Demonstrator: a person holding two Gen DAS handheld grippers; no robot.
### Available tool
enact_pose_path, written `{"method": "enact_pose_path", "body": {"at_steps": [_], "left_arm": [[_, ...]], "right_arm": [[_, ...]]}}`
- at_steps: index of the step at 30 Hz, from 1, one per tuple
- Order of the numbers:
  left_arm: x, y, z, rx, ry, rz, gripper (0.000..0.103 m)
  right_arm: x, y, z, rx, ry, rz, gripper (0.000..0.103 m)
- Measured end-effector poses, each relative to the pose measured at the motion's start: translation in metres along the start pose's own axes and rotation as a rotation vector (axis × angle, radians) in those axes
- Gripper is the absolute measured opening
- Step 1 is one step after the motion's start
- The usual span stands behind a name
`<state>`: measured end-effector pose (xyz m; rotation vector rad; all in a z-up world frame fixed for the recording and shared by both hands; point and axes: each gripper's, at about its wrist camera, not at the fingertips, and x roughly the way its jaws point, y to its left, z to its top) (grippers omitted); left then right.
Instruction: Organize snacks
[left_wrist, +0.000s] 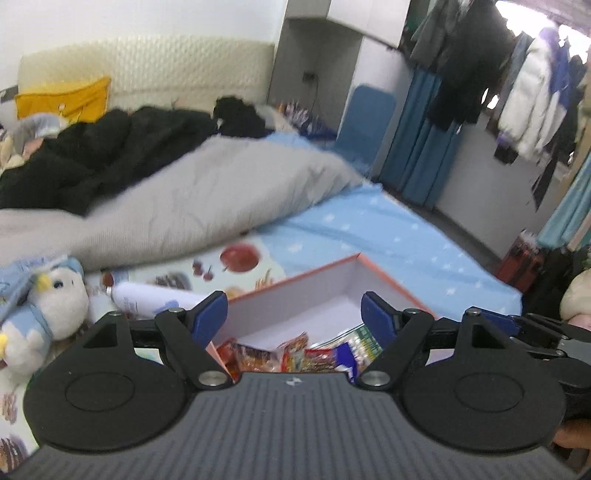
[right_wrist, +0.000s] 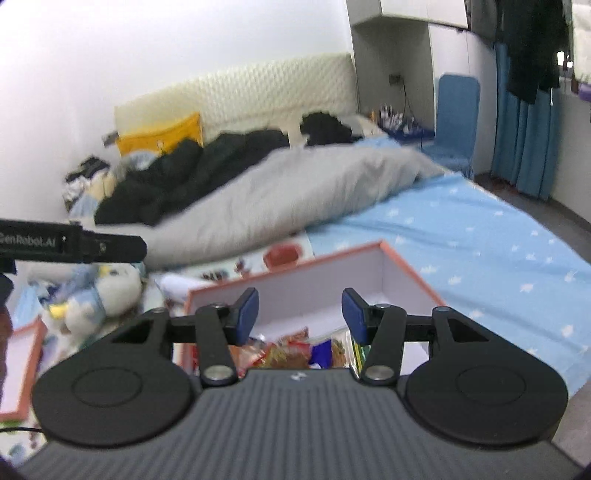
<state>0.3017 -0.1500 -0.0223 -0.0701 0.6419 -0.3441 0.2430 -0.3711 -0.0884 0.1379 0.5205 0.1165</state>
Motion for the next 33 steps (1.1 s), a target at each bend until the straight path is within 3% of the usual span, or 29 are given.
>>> {"method": "enact_pose_path", "body": {"at_steps": [7,15,33], "left_arm": [[-0.069,-0.007,0.001,0.027,-0.088,-0.003,0.083],[-0.123,-0.014,-0.025,0.039,-0.116,-0.004,0.083],[-0.149,-0.011,-0.101,0.028,-0.082,0.023,0.083]], "right_arm": [[-0.053,0.009,0.019,0.031,-0.093,0.006,0.053],[-0.088,0.021,0.006,0.051,-0.127,0.008,0.053],[-0.108,0.033,-0.071,0.041,-0.047,-0.051,0.053]]}}
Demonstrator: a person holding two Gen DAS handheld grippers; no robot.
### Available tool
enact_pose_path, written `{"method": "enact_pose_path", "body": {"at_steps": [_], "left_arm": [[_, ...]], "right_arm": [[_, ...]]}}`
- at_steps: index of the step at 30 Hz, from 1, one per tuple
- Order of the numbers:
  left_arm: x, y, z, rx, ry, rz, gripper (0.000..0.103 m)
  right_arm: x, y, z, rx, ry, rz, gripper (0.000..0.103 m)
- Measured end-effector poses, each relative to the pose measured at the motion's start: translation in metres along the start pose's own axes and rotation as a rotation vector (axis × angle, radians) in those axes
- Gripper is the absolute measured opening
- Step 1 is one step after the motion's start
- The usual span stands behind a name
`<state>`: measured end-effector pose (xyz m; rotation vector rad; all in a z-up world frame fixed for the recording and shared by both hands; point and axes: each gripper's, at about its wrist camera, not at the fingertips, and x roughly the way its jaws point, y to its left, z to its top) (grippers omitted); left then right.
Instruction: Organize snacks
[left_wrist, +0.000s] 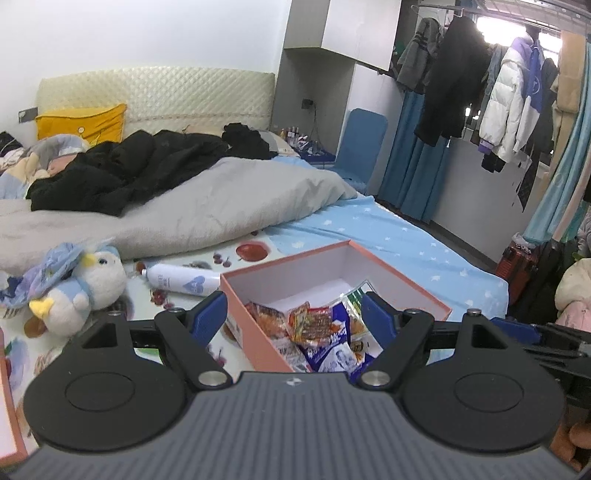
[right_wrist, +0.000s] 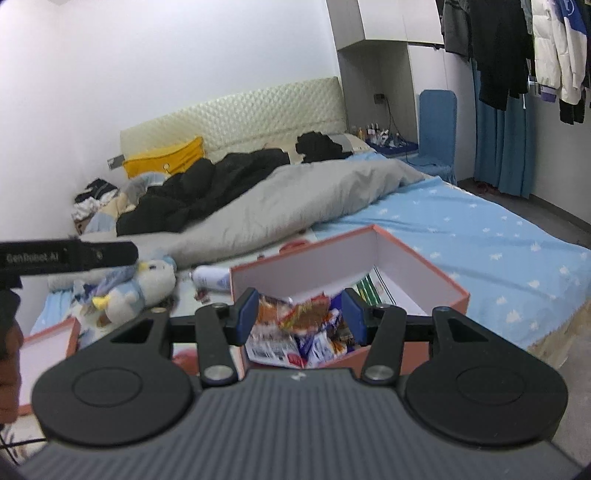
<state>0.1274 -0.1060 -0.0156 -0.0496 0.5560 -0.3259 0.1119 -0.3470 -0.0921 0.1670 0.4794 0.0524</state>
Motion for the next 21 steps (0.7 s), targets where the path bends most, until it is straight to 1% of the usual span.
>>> {"method": "enact_pose_path", "body": {"at_steps": [2,5,12,21], "left_arm": [[-0.001,-0.001,-0.006,0.005,0.007,0.004,0.083],[0.002,-0.001,-0.013,0.001,0.026,0.001,0.083],[0.011,-0.002,-0.015,0.011,0.050,-0.004,0.083],[0.011,-0.001,-0.013,0.003,0.050,0.002,0.083]], "right_arm": [[-0.001,0.001,-0.006,-0.004,0.005,-0.014,0.053],[0.002,-0.002,-0.011,0.009,0.027,-0.013,0.053],[0.006,-0.006,-0.015,0.018,0.028,-0.026,0.053],[0.006,-0.006,-0.015,0.018,0.024,-0.034,0.053]]}}
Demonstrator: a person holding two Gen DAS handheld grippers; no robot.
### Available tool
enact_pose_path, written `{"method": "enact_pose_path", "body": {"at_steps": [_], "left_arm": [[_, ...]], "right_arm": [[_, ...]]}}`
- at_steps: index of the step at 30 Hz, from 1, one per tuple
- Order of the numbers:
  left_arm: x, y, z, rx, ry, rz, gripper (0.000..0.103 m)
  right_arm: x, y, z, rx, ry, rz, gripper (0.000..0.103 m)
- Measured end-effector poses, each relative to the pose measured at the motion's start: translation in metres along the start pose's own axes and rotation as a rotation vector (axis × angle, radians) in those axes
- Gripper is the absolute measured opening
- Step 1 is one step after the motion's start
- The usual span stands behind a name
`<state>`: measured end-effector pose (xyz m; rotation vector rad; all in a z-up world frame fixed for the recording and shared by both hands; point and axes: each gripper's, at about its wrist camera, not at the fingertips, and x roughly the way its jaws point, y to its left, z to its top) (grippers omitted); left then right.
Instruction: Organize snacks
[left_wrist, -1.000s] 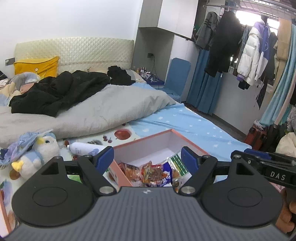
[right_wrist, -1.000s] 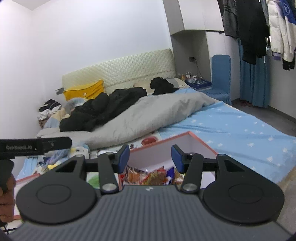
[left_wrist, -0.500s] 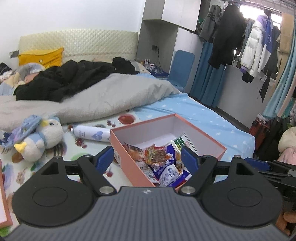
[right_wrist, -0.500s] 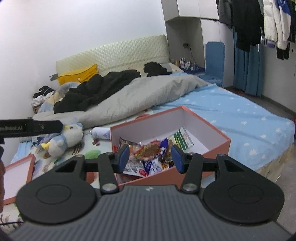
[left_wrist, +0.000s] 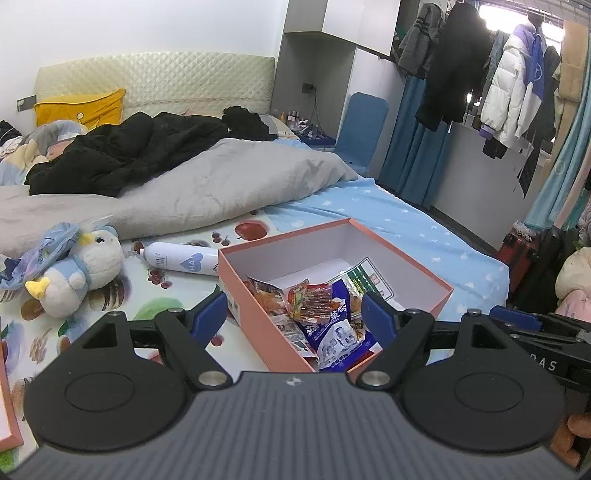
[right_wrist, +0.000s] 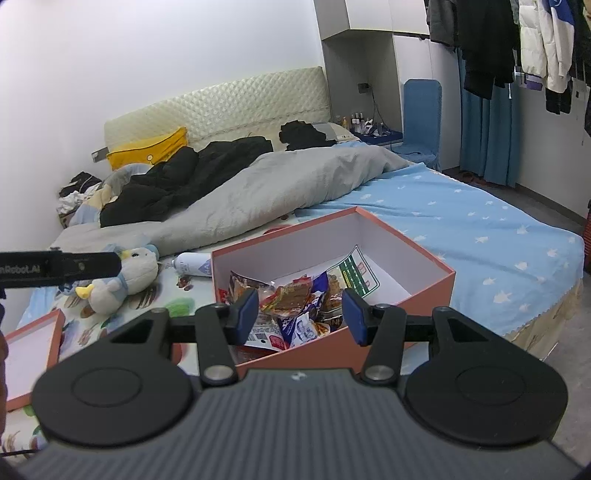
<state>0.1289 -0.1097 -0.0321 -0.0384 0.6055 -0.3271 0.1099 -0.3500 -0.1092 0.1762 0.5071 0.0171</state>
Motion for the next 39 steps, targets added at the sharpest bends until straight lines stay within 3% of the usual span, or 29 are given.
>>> {"method": "enact_pose_path", "body": {"at_steps": [3,4,6,8,30,39], "left_arm": [[0.001,0.002,-0.001,-0.005,0.006,-0.003,0.088],[0.002,0.002,-0.001,-0.005,0.011,-0.012,0.094],[0.003,0.003,-0.001,-0.011,0.016,-0.022,0.100],[0.005,0.003,-0.002,-0.010,0.026,-0.010,0.102],[0.010,0.004,0.001,-0.017,0.037,0.082,0.103],[0.005,0.004,0.000,-0.011,0.026,0.083,0.103]], "right_arm": [[0.001,0.001,0.000,-0.004,0.005,0.001,0.053],[0.003,0.000,-0.001,-0.003,0.011,0.005,0.058],[0.003,-0.002,-0.002,0.011,0.012,0.009,0.094],[0.004,-0.004,-0.002,0.016,0.008,0.005,0.103],[0.005,-0.005,-0.003,0.003,0.022,-0.009,0.103],[0.006,-0.004,-0.003,-0.003,0.025,-0.010,0.103]]}}
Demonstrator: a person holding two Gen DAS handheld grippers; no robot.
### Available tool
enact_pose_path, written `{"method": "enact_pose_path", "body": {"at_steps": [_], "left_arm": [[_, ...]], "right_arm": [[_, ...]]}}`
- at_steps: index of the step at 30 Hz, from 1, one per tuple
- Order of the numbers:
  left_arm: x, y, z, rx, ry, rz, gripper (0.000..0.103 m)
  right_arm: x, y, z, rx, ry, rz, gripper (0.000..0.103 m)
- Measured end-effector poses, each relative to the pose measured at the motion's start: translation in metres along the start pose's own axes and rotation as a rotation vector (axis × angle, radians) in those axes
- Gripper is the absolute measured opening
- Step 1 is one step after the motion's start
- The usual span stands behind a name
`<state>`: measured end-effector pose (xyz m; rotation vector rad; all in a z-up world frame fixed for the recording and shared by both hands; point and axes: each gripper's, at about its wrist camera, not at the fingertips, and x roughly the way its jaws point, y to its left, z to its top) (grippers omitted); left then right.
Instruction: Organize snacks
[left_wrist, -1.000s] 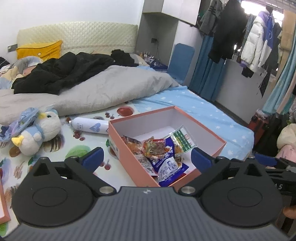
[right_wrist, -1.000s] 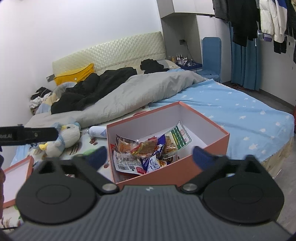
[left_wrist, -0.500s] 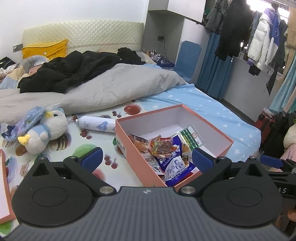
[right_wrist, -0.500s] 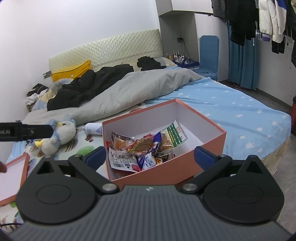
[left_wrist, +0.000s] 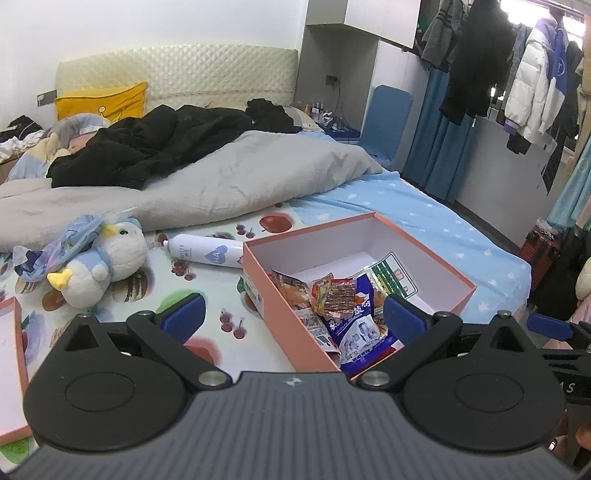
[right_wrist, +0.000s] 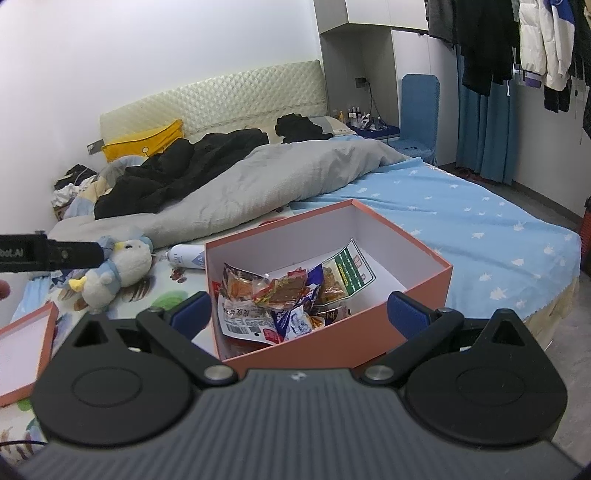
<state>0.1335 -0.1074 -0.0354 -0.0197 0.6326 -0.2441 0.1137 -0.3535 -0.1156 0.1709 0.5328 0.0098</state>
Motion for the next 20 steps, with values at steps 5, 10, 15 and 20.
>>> {"method": "enact_pose_path", "body": {"at_steps": [5,10,15,20], "left_arm": [[-0.0051,0.0008,0.0013,0.007,-0.021,0.000,0.103],[-0.0067,0.0009,0.0022,0.013,-0.021,0.001,0.103],[-0.0068,0.0006,0.0016,0.016,-0.017,-0.005,0.103],[-0.0079,0.0015,0.0026,0.006,-0.018,-0.005,0.103]], "right_arm": [[0.0006,-0.0020,0.0015,0.008,0.004,0.005,0.103],[0.0013,-0.0034,0.0011,0.013,0.007,0.003,0.103],[0.0013,-0.0036,0.0014,0.009,0.005,0.008,0.103],[0.0009,-0.0046,0.0019,0.012,0.002,0.006,0.103]]}}
